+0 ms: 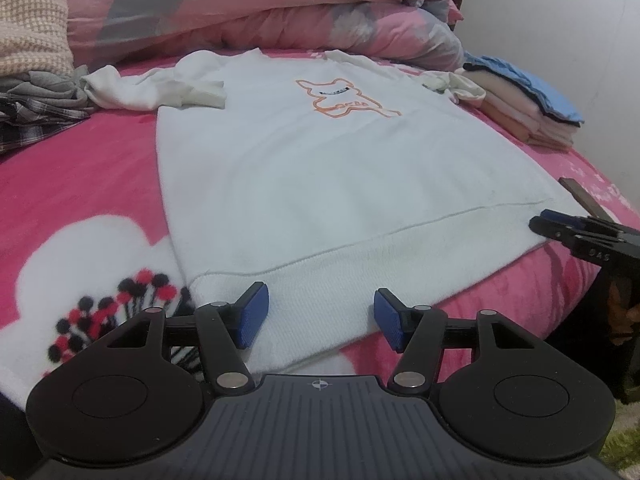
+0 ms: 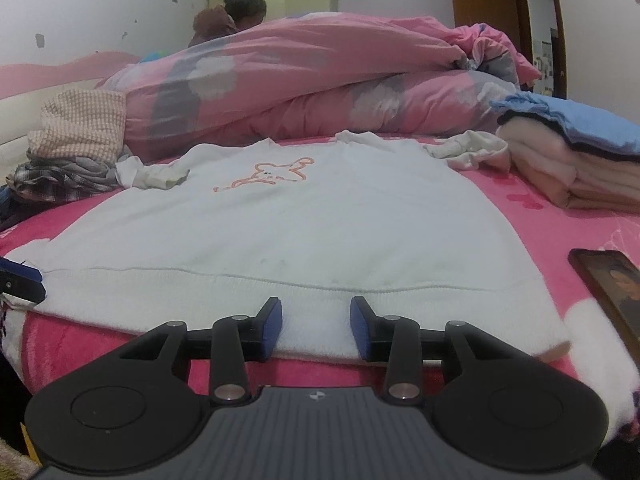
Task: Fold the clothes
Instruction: 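Move the left gripper over the bear print toward the sweatshirt sleeve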
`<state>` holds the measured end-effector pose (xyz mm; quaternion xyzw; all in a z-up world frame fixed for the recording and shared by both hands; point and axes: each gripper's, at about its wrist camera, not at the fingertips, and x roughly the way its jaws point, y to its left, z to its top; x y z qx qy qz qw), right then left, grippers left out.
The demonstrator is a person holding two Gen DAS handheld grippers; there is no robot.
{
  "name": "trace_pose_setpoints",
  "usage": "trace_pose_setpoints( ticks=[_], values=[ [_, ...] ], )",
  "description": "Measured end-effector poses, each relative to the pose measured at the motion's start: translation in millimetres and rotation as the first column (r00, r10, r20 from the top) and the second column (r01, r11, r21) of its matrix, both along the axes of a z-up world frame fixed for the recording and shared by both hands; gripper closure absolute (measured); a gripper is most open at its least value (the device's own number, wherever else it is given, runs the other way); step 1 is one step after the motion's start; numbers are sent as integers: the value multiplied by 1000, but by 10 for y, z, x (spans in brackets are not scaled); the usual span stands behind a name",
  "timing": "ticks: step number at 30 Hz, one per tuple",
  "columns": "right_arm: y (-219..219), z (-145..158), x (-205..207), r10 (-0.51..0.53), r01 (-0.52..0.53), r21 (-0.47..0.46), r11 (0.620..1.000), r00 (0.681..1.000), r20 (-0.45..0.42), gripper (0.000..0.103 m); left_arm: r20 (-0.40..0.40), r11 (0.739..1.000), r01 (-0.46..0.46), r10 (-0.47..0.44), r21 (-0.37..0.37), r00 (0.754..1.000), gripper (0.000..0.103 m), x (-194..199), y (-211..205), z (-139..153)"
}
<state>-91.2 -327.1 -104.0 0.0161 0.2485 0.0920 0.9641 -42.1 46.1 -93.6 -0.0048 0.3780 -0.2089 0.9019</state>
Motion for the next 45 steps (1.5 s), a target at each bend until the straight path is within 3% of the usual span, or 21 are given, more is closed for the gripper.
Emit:
trace_pose_setpoints(
  ticks=[6,12,17,20,26,27,32,35,38,41,45],
  values=[
    [-61,238,-40,12,-12,-2,1000,999,-51,63,25,998,-57,57,-2,998,44,-148,161,221],
    [187,455,388,100,-100,-15,995,995,16,63,109,997,-62,66,-45,992,44,88,285,492],
    [498,279,814,164,-165,-18,986,986,-27,64,199,997,-43,31,58,980,49,584,109,538],
    [533,72,850,164,-166,-16,986,983,-86,65,212,995,-20,-2,98,977,61,950,-17,480],
    [447,-21,801,162,-161,29,987,984,-68,65,157,985,41,-68,170,985,83,1643,-211,157],
    [443,-29,797,163,-161,31,986,985,-63,65,140,982,29,-56,185,989,88,1728,-196,74],
    [408,-60,786,167,-164,53,985,985,-40,65,143,972,-110,82,207,986,90,2011,209,-151],
    [396,-74,776,168,-166,60,984,985,-30,65,132,962,-217,196,167,972,86,2196,540,-125],
    [374,-91,770,171,-169,76,983,985,-21,65,86,965,-240,232,101,969,84,2332,708,-105],
    [368,-99,759,173,-171,84,982,985,-15,65,161,967,-227,207,117,965,88,2195,586,97],
    [377,-109,737,173,-172,80,982,985,-5,65,161,997,-78,72,26,984,87,2087,334,294]
  ],
)
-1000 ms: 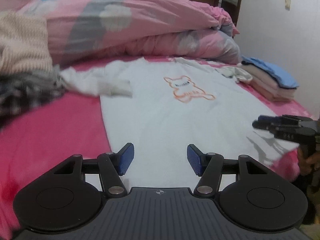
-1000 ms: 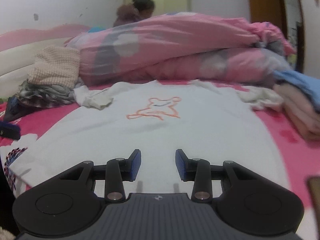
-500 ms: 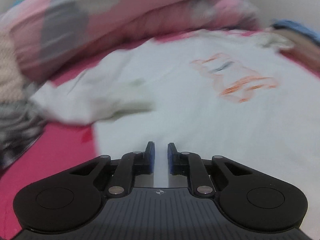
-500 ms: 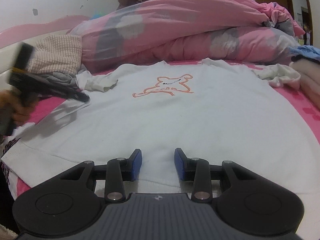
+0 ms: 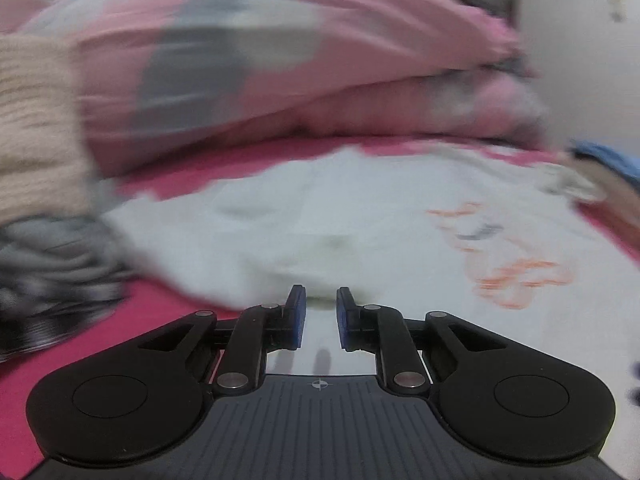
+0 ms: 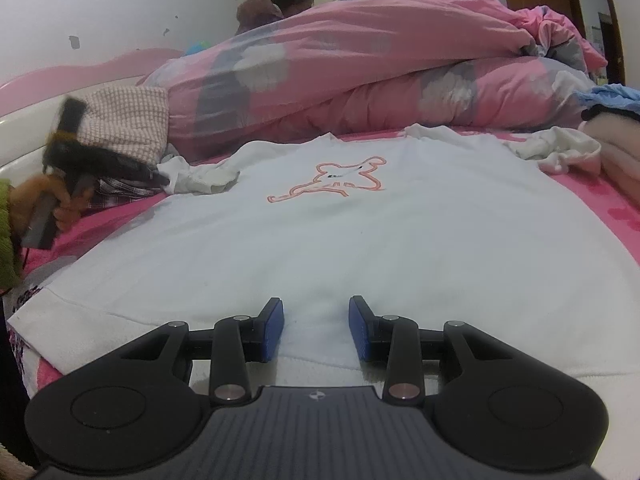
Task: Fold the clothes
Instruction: 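Move the left gripper over the bear print toward the sweatshirt sleeve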
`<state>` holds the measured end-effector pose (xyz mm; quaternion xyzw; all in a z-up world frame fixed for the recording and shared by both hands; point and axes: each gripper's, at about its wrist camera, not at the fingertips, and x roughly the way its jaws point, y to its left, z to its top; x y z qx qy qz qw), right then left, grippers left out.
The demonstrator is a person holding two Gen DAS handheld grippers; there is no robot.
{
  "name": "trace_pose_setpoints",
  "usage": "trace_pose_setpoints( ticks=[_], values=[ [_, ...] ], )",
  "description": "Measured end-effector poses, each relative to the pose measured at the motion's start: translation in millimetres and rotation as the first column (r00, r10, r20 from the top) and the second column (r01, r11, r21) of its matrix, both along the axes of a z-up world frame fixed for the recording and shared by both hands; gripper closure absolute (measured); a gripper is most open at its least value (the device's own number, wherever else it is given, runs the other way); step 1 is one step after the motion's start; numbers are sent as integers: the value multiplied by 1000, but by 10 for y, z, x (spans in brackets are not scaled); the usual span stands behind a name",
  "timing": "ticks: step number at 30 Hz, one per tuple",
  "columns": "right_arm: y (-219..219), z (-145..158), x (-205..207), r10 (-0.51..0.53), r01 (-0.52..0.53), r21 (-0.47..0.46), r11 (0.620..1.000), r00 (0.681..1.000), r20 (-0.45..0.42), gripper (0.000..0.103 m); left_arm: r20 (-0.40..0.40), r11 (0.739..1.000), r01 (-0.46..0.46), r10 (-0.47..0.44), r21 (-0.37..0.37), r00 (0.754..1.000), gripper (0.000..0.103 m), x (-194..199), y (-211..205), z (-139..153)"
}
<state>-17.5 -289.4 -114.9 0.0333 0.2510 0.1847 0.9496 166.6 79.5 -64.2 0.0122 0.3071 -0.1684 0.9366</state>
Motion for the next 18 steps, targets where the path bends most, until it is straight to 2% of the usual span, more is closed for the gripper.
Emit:
trace_pose_setpoints(
  ticks=[4,7,10,12,14,18],
  values=[
    [-19,-5,2,1,-1,10,1000,1000,3,65,-98,992,126,-125,7,987,85,160,-420,-168],
    [-13,-9,0,-1,1,9,1000,1000,8,65,-96,987,60,-46,146,994,85,320,-560,-400],
    [-9,-14,-4,-2,2,7,1000,1000,12,65,-66,990,-61,70,124,995,86,604,-304,-460],
    [-8,-19,-12,-2,1,8,1000,1000,16,65,-32,969,-148,157,197,987,86,747,-192,-440],
    [-15,-25,-19,-1,1,12,1000,1000,20,65,-35,955,-196,208,222,977,86,822,-99,-400],
    [-22,-39,-31,0,-1,20,1000,1000,28,65,-9,970,-163,168,179,986,88,596,-214,-76]
  ],
)
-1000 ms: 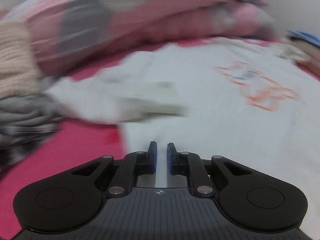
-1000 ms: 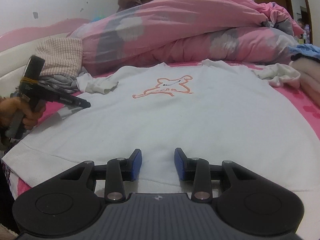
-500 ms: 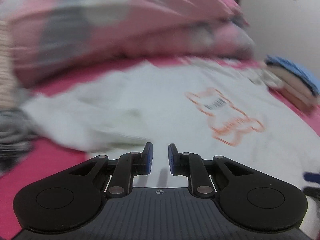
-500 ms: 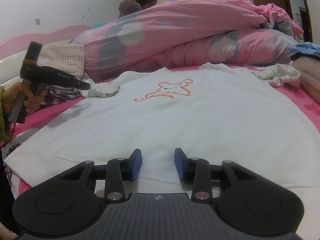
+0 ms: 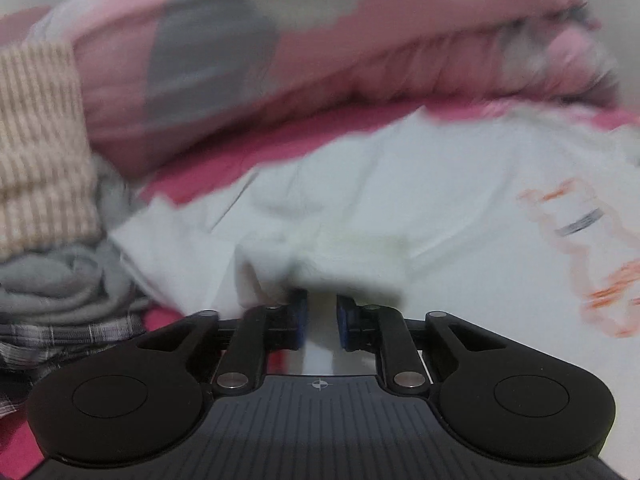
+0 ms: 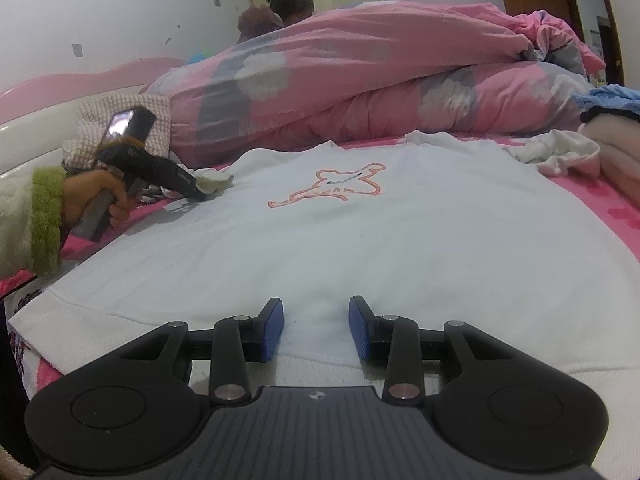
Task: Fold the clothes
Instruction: 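Move the left gripper over the bear print toward the sweatshirt sleeve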
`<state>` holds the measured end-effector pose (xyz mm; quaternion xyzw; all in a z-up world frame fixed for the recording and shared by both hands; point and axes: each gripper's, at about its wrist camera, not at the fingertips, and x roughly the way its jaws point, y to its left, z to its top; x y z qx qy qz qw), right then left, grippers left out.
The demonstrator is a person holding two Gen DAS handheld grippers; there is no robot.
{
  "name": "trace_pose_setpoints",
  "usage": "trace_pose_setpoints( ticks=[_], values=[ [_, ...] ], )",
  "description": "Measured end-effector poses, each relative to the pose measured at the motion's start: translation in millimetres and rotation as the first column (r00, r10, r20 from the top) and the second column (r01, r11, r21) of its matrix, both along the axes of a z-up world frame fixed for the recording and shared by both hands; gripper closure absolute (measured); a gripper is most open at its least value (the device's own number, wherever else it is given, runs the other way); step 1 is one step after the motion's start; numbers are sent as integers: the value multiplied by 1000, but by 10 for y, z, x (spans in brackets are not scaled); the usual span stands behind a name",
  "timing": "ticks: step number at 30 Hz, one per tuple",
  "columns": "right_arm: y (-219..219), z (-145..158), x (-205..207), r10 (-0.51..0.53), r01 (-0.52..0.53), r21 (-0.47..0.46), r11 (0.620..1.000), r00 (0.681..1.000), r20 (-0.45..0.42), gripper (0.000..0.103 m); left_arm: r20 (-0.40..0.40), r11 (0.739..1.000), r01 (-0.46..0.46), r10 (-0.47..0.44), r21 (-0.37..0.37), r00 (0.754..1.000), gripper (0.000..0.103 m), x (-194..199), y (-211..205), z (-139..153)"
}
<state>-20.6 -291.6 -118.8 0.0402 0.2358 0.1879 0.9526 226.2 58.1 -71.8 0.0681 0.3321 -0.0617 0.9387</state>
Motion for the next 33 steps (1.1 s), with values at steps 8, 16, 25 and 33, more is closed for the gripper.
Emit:
trace_pose_setpoints(
  ticks=[8,16,25,33],
  values=[
    [-22,-12,7,2,-2,19,1000,1000,5,64,-135,934,336,-352,-124,926,85,-158,-969,-104],
    [-40,-40,-6,5,-6,29,1000,1000,18,64,-52,994,91,-88,56,995,86,523,-712,-279],
    [-98,-60,5,12,-14,67,998,1000,28,64,-37,953,299,-301,-57,953,82,144,-1149,48],
    [-108,-66,-3,13,-16,79,997,999,30,64,-32,951,310,-309,22,951,47,485,-1513,-411]
  ],
)
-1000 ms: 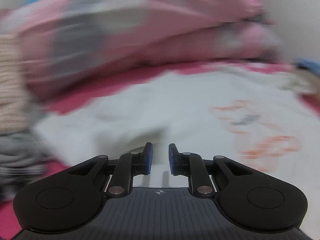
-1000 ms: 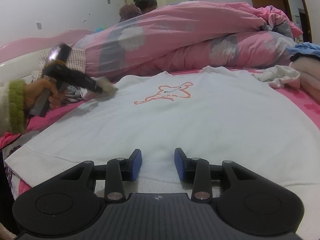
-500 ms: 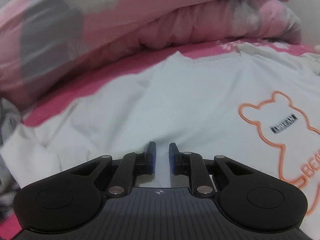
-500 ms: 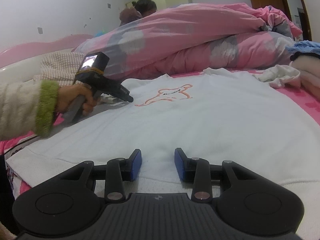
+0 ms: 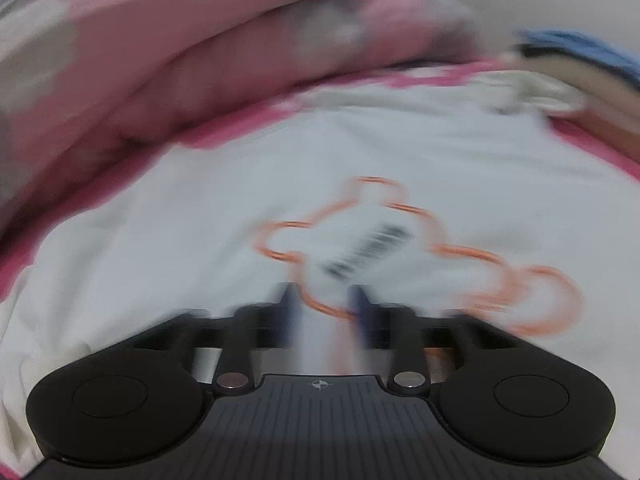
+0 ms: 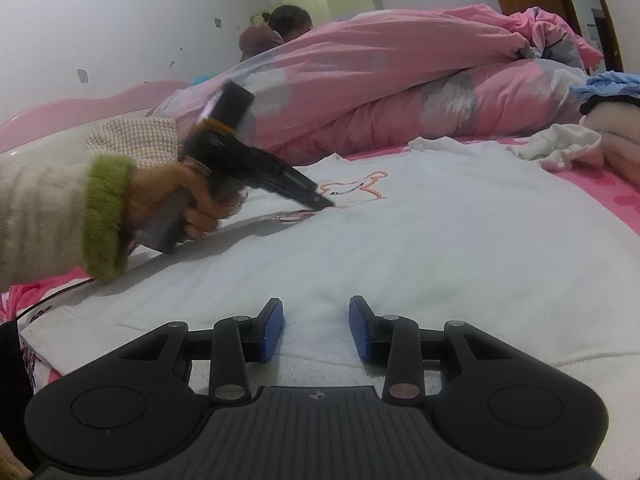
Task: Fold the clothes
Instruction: 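Move the left gripper over the bear print toward the sweatshirt sleeve, then grasp the white sweatshirt sleeve cuff with the left gripper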
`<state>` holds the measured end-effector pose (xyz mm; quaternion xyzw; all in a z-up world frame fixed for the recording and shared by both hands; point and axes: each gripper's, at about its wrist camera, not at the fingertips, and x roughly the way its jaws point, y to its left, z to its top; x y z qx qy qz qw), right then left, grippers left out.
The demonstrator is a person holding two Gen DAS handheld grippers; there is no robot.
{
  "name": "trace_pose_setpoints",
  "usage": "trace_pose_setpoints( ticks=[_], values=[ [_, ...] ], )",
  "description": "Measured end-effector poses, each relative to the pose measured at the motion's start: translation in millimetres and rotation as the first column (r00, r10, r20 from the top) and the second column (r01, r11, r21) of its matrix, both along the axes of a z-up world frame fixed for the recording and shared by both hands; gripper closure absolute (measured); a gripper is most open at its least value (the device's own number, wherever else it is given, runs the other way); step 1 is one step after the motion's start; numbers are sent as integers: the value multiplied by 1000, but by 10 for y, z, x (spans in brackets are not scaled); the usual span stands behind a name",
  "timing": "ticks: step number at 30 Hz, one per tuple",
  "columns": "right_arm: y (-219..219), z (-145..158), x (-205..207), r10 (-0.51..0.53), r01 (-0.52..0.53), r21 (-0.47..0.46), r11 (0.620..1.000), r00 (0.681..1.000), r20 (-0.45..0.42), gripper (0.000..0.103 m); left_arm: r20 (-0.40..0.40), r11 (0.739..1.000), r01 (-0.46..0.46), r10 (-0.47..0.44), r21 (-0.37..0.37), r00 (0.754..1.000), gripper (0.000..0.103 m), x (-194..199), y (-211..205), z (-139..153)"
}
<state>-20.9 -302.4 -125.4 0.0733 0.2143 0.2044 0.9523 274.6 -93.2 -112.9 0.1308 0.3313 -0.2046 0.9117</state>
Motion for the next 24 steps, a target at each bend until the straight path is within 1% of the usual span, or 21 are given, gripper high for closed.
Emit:
trace_pose_setpoints(
  ticks=[1,2,3,5,6,8,10,12,14,16,18,19,21,22,24],
  values=[
    [0,0,0,0,0,1,1000,1000,0,64,-4,999,-47,47,-17,999,47,139,56,-16],
    [0,-1,0,1,-1,2,1000,1000,1,64,-11,995,-90,89,-33,996,42,272,108,-27],
    [-2,-2,-1,1,-1,4,1000,1000,2,64,-22,995,-92,91,-38,996,41,352,113,-5],
    [-11,-6,-2,2,-2,10,1000,1000,3,64,10,996,-84,84,15,996,42,374,29,39],
    [-15,-7,-4,2,-2,14,1000,1000,4,64,26,996,-83,82,41,996,47,381,-8,63],
    [-18,-11,-15,3,-4,19,1000,1000,6,64,57,991,-118,114,65,992,53,330,-17,154],
    [-20,-14,-27,5,-5,24,1000,1000,7,64,23,997,-73,73,-14,997,53,275,-34,242],
    [-23,-17,-32,6,-6,28,1000,1000,8,64,-9,995,-28,28,-91,1000,53,224,-60,326],
    [-31,-20,-32,8,-8,35,999,1000,8,64,-65,991,36,-45,-131,997,53,238,-258,317],
    [-39,-22,-34,9,-10,42,999,1000,8,64,-137,980,53,-81,-193,987,53,341,-450,251],
    [-41,-21,-35,9,-10,46,999,1000,8,64,-193,976,25,-68,-218,979,54,567,-589,113],
    [-41,-20,-36,9,-9,47,999,1000,8,64,-186,980,8,-46,-201,981,54,697,-642,34],
    [-47,-20,-33,10,-11,53,999,1000,7,64,-112,988,-6,-11,-155,994,53,903,-748,-51],
    [-51,-19,-31,11,-11,57,998,1000,6,64,-100,989,-33,19,-146,995,53,1022,-760,-62],
    [-61,-21,-25,12,-12,68,998,1000,4,64,-112,980,-103,84,-171,990,54,1199,-738,-7]
  ],
)
